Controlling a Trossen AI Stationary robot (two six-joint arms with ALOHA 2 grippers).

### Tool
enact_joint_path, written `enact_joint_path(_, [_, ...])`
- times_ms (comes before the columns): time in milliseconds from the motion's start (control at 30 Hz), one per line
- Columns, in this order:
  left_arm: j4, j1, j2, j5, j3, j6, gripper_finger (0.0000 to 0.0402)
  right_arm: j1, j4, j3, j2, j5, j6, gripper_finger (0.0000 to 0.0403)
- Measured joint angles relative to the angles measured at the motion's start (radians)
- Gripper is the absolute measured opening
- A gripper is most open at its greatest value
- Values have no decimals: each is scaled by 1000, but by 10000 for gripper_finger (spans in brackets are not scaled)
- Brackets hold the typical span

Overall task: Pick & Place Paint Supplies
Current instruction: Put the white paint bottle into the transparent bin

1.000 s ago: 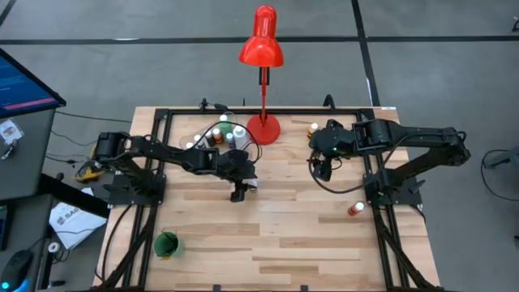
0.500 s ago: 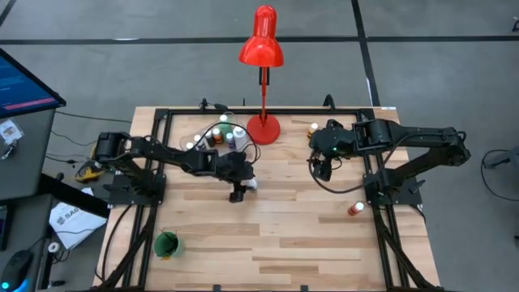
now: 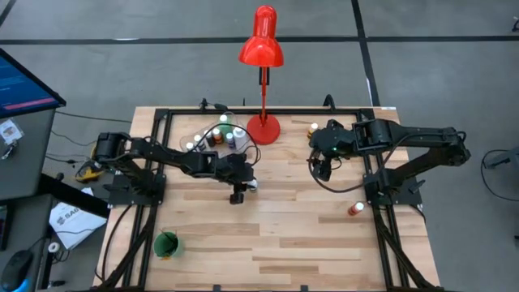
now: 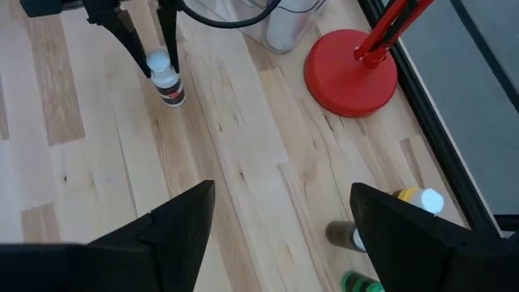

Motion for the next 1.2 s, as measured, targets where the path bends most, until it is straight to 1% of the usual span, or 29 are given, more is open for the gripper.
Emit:
enact_joint_path(67, [-12,0,-15,-5,0,-20,92,0,0,0,0,0,11,283])
enact_joint_path(167, [-20,0,-82,-65,0,-49,92,0,-1,0,0,0,26,283])
enact_joint_path(367, [-97,11,-308,-252,0,-68,96,7,0,0,0,0,26,283])
enact_joint_path(500, [-152,49,-472,-354,0,-109,97,6,0,0,0,0,26,283])
enact_joint_path(600, [-226,90,-549,-418,2,-120,97,6,0,0,0,0,26,283])
enact_joint_path(667, [-294,125,-576,-446,1,-145,97,6,1,0,0,0,26,283])
enact_joint_path(800, [-421,187,-592,-456,-6,-257,98,6,1,-1,0,0,26,283])
enact_joint_path(933, [-415,220,-574,-459,-66,-298,98,6,0,-1,0,0,26,283])
enact_joint_path(1033, [-396,229,-550,-455,-126,-355,102,6,1,-1,0,2,26,283])
enact_joint_path(1200, [-234,220,-539,-454,-234,-399,110,6,1,-1,0,3,26,283])
